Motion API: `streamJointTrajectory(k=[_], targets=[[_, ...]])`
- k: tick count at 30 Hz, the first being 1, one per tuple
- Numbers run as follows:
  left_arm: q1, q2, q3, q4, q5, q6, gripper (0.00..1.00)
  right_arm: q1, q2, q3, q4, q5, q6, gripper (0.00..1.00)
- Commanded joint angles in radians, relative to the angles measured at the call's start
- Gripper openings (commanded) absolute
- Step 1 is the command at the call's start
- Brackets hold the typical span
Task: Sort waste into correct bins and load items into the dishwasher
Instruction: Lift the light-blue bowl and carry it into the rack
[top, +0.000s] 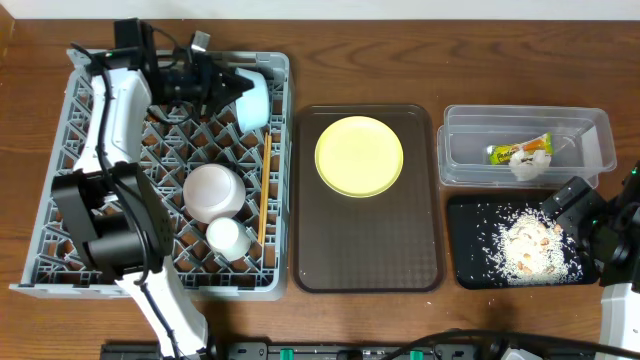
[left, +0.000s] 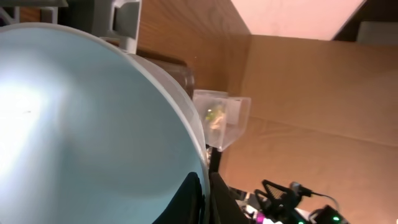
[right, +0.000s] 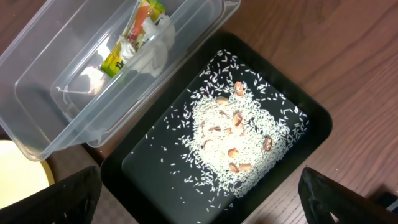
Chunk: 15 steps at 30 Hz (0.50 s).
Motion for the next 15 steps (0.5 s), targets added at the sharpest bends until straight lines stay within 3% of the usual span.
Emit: streamJointTrajectory(k=[1, 11, 15], targets=[[0.043, 0.061, -0.010, -0.019, -0.016, 0.017, 0.08, -0.005, 0.000, 0.011, 0.000, 0.007, -0.011, 0.99], [0.129, 0.064, -0.010, -0.164, -0.306, 0.104, 0.08, -0.005, 0.000, 0.011, 0.000, 0.007, -0.012, 0.99], [0.166, 0.064, -0.009, -0.194, -0.346, 0.104, 0.17, -0.005, 0.000, 0.011, 0.000, 0.007, -0.011, 0.99]])
